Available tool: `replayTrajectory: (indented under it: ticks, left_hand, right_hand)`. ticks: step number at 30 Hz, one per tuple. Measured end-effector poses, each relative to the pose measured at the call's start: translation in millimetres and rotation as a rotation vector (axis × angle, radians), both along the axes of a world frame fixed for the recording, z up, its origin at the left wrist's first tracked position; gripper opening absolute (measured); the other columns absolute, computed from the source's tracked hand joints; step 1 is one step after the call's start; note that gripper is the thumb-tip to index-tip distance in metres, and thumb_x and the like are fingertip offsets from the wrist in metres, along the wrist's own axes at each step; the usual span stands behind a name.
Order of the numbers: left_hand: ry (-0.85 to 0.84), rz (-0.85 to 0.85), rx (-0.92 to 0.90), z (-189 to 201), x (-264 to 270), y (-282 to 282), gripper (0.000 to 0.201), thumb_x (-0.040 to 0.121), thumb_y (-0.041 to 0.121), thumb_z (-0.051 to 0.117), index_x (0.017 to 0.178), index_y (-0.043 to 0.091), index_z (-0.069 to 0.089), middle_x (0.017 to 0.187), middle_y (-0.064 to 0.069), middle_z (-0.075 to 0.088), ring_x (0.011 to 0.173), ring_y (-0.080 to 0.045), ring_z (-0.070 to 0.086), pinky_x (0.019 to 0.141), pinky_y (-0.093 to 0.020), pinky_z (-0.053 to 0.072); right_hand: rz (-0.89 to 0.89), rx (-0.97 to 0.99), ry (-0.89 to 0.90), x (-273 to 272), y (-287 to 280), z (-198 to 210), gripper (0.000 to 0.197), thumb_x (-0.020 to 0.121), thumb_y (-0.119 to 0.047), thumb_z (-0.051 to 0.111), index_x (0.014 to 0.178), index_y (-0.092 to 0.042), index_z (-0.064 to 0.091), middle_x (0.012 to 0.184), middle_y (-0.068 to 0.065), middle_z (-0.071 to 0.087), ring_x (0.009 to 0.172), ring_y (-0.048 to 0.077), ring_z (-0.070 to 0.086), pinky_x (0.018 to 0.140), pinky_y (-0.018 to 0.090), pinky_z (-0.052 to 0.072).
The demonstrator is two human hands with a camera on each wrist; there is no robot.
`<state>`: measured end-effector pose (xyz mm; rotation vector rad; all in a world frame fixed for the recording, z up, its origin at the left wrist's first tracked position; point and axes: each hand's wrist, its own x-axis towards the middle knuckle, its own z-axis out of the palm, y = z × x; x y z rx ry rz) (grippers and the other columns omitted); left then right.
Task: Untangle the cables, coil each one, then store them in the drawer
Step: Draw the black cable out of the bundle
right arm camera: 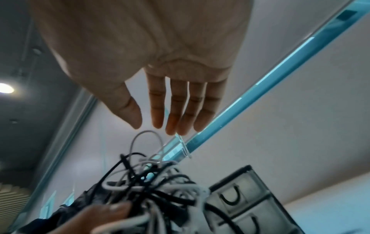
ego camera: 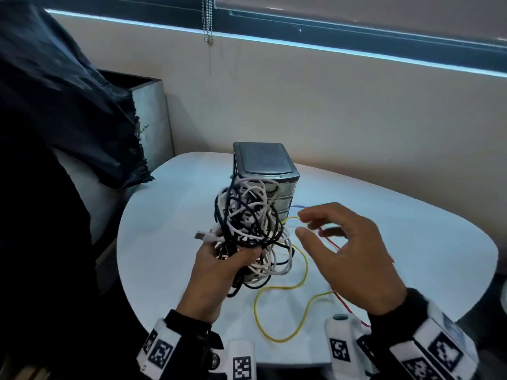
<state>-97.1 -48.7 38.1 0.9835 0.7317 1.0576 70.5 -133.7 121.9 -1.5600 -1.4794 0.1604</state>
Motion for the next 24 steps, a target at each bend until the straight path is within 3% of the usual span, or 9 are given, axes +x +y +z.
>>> replayTrajectory:
  ticks: [3,7,10,12,14,17,19,21,24]
  left_hand:
    - [0.099,-0.027,0.155,10.7,3.6,-5.8,0.040,0.068,0.003,0.083,0.101,0.022,0.074,0.100,-0.009,0.075,0.090,-0.026,0.073,0.073,-0.039,0.059]
    - [0.192,-0.020,0.207,16.0,6.2,-12.9,0.041,0.070,-0.005,0.083,0.107,0.004,0.066,0.089,0.004,0.074,0.085,-0.016,0.073,0.071,-0.031,0.057]
    - [0.312,0.093,0.215,9.7,3.9,-10.1,0.046,0.065,0.002,0.089,0.101,0.011,0.062,0.086,0.002,0.074,0.079,-0.018,0.073,0.072,-0.046,0.060]
    - [0.415,0.180,0.218,5.2,0.9,-6.7,0.050,0.056,0.023,0.088,0.096,0.025,0.059,0.085,0.008,0.074,0.078,-0.018,0.072,0.075,-0.051,0.059]
    - [0.476,0.218,0.233,1.8,-2.1,-3.6,0.054,0.049,0.039,0.083,0.095,0.031,0.056,0.086,0.011,0.074,0.078,-0.019,0.071,0.075,-0.052,0.058]
    - [0.592,0.259,0.278,1.1,-4.9,-0.7,0.053,0.051,0.039,0.083,0.095,0.034,0.054,0.086,0.020,0.070,0.077,-0.014,0.069,0.073,-0.045,0.057]
    - [0.654,0.284,0.312,0.9,-7.3,0.5,0.051,0.057,0.031,0.086,0.096,0.035,0.053,0.087,0.024,0.069,0.080,-0.008,0.067,0.075,-0.040,0.056]
    - [0.674,0.292,0.326,-0.1,-8.6,1.0,0.051,0.059,0.030,0.086,0.097,0.037,0.053,0.089,0.027,0.067,0.081,-0.007,0.067,0.076,-0.040,0.056]
    - [0.669,0.302,0.365,-1.1,-6.7,-1.8,0.057,0.057,0.036,0.084,0.103,0.042,0.049,0.093,0.027,0.066,0.084,-0.008,0.068,0.077,-0.039,0.056]
  right_hand:
    - [0.053,0.013,-0.102,-13.4,2.5,7.2,0.013,0.082,-0.039,0.067,0.089,-0.029,0.072,0.085,-0.017,0.067,0.085,0.007,0.063,0.072,0.022,0.049]
    - [0.023,-0.086,-0.293,-20.6,9.6,-2.9,0.026,0.087,-0.044,0.055,0.076,-0.026,0.069,0.076,-0.012,0.064,0.077,0.008,0.056,0.072,0.035,0.048]
    - [-0.036,-0.001,-0.148,-15.7,5.0,2.0,0.024,0.092,-0.036,0.062,0.069,-0.040,0.065,0.074,-0.022,0.065,0.075,0.005,0.059,0.069,0.020,0.045]
    - [0.010,-0.062,-0.037,-8.6,2.6,6.8,0.027,0.096,-0.029,0.061,0.069,-0.032,0.066,0.072,-0.020,0.067,0.069,0.001,0.062,0.065,0.018,0.046]
    - [0.079,-0.130,-0.013,-5.0,2.2,11.2,0.028,0.099,-0.028,0.055,0.073,-0.023,0.065,0.072,-0.010,0.069,0.069,0.006,0.067,0.070,0.032,0.053]
    - [0.116,-0.151,0.015,-1.4,3.3,19.3,0.028,0.100,-0.026,0.052,0.074,-0.020,0.057,0.063,-0.004,0.063,0.063,0.010,0.068,0.069,0.049,0.056]
    - [0.111,-0.158,-0.013,2.0,4.4,25.6,0.028,0.099,-0.028,0.053,0.073,-0.019,0.058,0.053,-0.008,0.051,0.048,0.005,0.053,0.059,0.044,0.056]
    - [0.087,-0.152,-0.092,5.9,6.3,27.9,0.029,0.097,-0.033,0.054,0.074,-0.019,0.063,0.051,-0.010,0.044,0.047,0.008,0.040,0.051,0.033,0.046]
    - [0.077,-0.157,-0.158,7.7,7.9,21.2,0.030,0.096,-0.039,0.053,0.078,-0.020,0.067,0.056,0.002,0.049,0.049,0.010,0.037,0.053,0.032,0.037]
